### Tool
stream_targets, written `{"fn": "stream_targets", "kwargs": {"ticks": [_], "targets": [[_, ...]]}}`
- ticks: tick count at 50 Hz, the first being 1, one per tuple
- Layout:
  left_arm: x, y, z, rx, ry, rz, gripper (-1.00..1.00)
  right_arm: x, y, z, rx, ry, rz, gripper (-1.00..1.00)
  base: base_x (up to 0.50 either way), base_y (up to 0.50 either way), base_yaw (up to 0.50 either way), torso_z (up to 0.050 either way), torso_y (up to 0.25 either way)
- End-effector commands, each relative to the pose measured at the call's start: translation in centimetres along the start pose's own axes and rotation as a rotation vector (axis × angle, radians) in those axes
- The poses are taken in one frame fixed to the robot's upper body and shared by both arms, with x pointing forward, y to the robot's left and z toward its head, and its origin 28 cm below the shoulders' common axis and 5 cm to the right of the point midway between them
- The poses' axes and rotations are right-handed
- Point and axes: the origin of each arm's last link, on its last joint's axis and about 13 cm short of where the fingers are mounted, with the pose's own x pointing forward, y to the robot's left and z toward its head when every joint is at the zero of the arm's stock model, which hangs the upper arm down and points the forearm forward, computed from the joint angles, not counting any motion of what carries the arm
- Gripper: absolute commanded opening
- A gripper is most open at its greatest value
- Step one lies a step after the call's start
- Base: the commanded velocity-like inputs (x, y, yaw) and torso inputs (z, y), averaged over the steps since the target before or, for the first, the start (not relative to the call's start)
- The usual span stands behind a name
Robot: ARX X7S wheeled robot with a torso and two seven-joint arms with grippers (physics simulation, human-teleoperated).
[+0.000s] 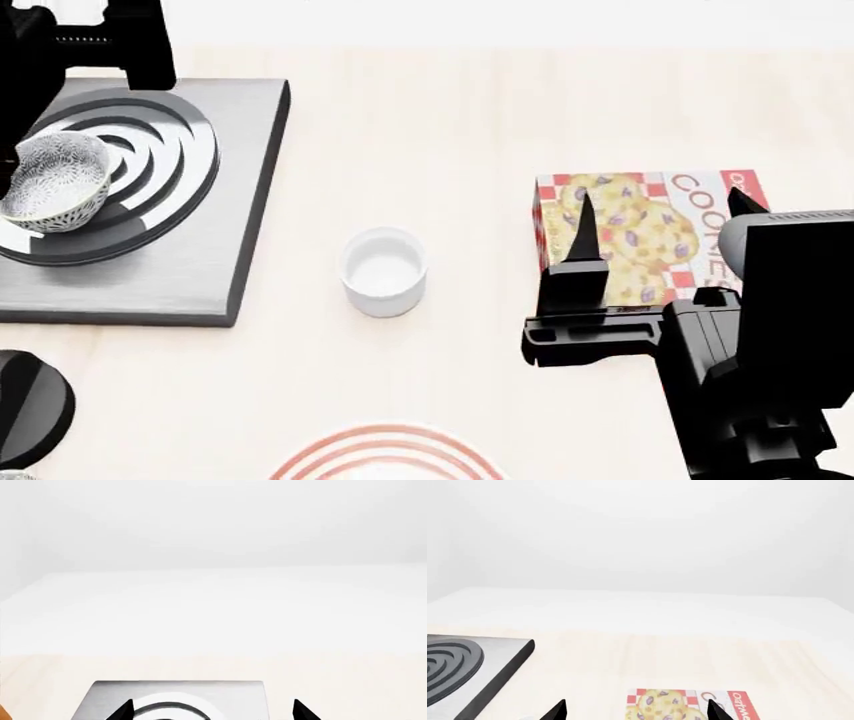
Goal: Pick the akita bowl on the stove and place it on the plate.
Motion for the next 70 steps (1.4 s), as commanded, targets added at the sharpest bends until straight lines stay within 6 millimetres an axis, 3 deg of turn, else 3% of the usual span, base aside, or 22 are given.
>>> {"fn": "stream_targets", "kwargs": {"ticks": [1, 33, 70], "targets": [[0.1, 0.0, -0.1, 0.012, 0.016, 0.009, 1.0, 0.0, -0.1, -0.1, 0.001, 0.0, 0.0, 1.0, 0.0, 0.0, 0.0, 0.0, 0.0], [0.4, -0.1, -4.0, 0.258, 0.167, 0.087, 1.0, 0.0, 0.1, 0.0, 0.0, 0.002, 0.0, 1.0, 0.0, 0.0, 0.0, 0.0, 0.0], [0.3, 0.3, -6.0, 0.341, 0.19, 0.115, 1.0, 0.0, 0.0, 0.1, 0.001, 0.002, 0.0, 1.0, 0.0, 0.0, 0.0, 0.0, 0.0]]}}
